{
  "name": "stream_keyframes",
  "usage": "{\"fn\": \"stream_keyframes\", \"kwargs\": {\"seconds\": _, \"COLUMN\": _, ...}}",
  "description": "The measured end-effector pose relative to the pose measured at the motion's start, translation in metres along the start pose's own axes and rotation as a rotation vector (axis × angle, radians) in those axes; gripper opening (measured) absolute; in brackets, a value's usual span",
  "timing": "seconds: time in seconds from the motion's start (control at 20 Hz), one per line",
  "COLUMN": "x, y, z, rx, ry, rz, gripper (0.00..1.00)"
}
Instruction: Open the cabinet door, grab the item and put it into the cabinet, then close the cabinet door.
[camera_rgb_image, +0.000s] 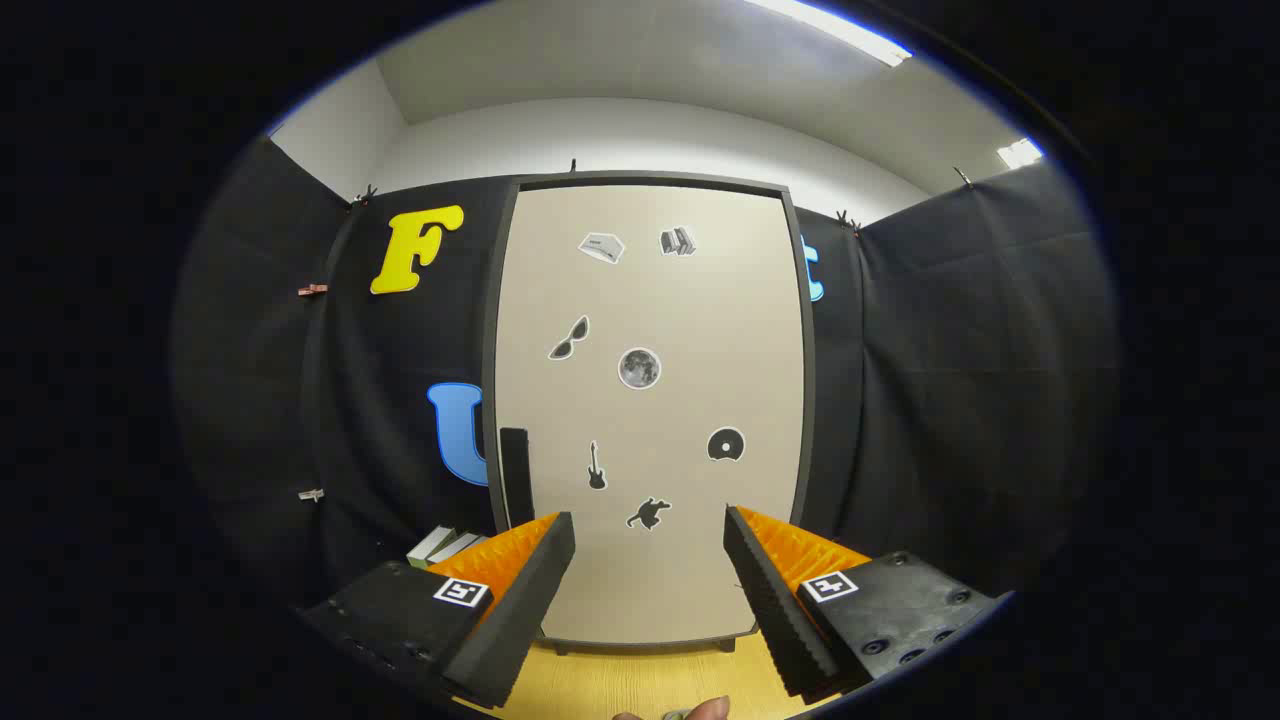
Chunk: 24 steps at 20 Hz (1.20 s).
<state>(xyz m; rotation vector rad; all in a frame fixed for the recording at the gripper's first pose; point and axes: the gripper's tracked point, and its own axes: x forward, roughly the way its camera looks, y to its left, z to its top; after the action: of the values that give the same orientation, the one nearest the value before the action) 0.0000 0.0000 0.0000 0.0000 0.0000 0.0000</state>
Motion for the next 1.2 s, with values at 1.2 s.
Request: {"fn": "stream_keyframes", "kwargs": {"seconds": 1.2, "x": -0.003, "y": 0.012, "z": 0.001, "rx": -0.011, "ry": -0.001, "rz": 0.007, "gripper": 0.97}}
